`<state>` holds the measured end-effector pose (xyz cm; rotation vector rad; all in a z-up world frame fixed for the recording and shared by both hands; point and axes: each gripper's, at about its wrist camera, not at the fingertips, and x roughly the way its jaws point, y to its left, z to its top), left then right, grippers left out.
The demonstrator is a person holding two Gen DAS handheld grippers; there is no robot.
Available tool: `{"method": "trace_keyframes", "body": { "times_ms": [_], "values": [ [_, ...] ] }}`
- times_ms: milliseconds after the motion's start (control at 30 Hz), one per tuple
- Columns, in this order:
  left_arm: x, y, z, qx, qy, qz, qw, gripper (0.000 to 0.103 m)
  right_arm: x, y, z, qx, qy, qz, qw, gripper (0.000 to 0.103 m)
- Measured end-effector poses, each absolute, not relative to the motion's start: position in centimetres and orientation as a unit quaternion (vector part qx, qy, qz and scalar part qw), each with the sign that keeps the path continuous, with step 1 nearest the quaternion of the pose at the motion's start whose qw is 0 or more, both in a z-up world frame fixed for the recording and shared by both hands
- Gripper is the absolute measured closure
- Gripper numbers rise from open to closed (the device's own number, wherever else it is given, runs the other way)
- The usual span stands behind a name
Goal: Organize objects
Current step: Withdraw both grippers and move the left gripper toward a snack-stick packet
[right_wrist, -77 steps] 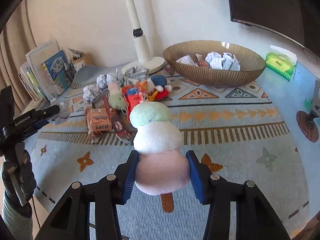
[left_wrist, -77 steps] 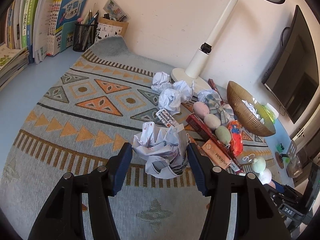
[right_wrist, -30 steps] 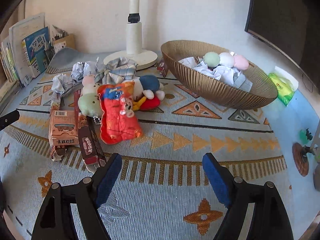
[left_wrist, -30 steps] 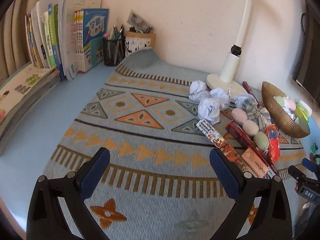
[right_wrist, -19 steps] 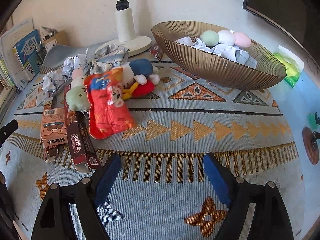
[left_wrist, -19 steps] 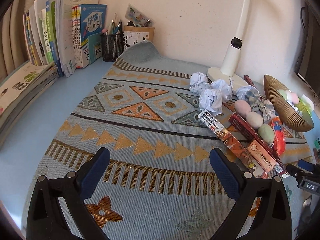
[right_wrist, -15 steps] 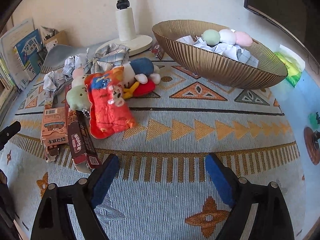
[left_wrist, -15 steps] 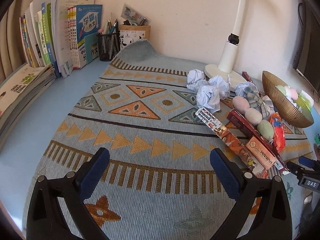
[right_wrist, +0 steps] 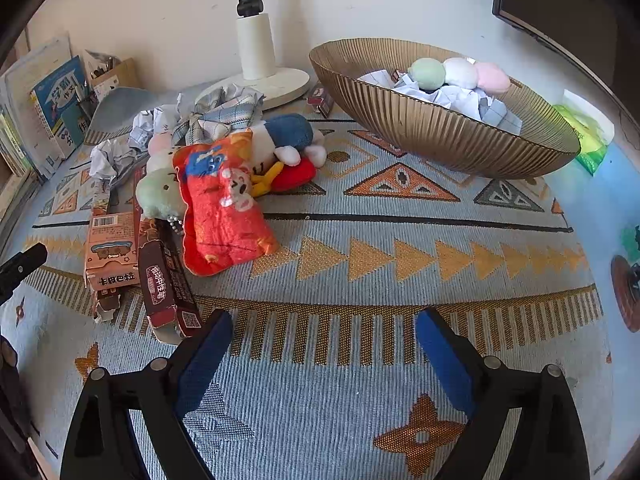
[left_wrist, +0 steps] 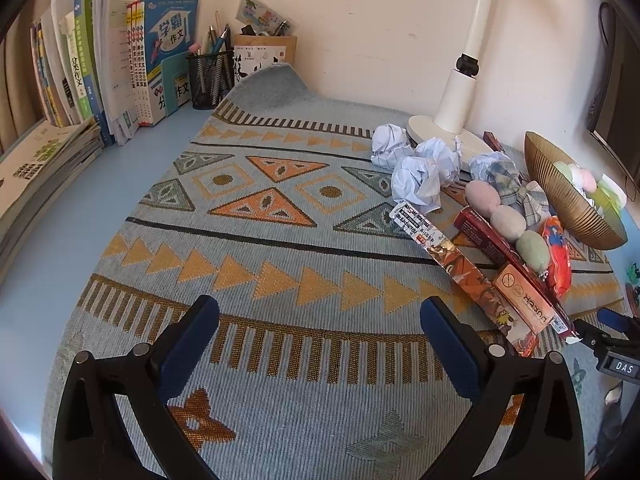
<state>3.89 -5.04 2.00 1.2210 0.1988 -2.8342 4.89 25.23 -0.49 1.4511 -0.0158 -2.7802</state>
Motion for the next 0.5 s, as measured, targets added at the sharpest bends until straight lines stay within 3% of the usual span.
{"method": "trace_keyframes", "body": {
  "times_ms": [233, 400, 500],
  "values": [
    [3.9, -5.0, 2.3, 0.393, 0.062, -0.917, 0.020, 0.002, 5.6, 25.8, 0.6, 0.428, -0.022, -0.903, -0.005, 0.010],
    [1.1, -4.0, 3.2, 0.412, 0.064, -0.906, -0.072, 0.002, 5.0, 25.2, 2.1, 0.406, -0.032, -0.911, 0.063, 0.012],
    [-1.8, -3.2, 3.9, 0.408, 0.071, -0.904, -0.106, 0.002, 3.1, 23.7, 2.5, 0.416, -0.022, -0.905, 0.086, 0.026]
  ]
}}
